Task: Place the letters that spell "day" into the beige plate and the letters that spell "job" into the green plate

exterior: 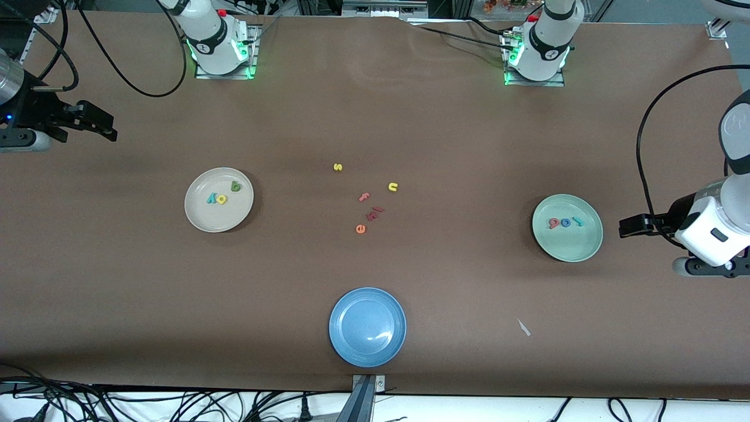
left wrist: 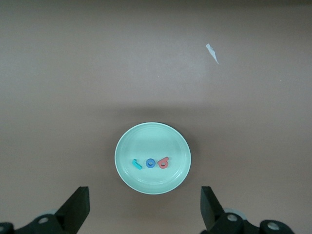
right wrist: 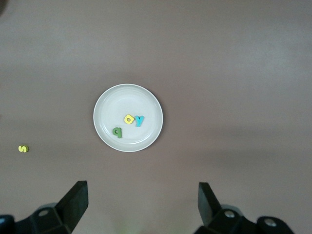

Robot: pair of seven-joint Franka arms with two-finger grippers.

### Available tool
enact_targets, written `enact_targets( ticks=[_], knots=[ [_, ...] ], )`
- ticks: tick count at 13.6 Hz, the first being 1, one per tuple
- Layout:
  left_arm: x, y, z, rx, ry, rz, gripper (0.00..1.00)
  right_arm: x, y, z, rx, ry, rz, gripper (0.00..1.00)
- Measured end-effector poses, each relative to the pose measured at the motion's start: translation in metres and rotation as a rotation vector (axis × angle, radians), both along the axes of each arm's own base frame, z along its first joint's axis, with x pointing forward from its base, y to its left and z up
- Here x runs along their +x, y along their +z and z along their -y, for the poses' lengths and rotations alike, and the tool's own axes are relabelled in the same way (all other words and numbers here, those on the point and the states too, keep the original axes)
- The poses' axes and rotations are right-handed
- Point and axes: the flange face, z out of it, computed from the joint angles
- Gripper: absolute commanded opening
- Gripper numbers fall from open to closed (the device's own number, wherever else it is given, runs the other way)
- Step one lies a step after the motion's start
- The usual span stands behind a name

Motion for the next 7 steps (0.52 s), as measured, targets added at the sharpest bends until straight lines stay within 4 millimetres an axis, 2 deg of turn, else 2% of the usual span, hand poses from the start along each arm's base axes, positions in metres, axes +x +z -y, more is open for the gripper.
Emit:
enact_targets(
  ticks=[5,7],
  knots=[
    [-0.002,0.008,-0.012,-0.089,-0.028,0.026,1.00,0.001,-0.002,0.006,-0.001,-0.012,-0.003,1.00],
    [-0.002,0.008,-0.008,-0.072,-0.036,0.029,1.00,0.002,-0.005,0.006,-0.001,-0.011,-0.008,1.00]
  ],
)
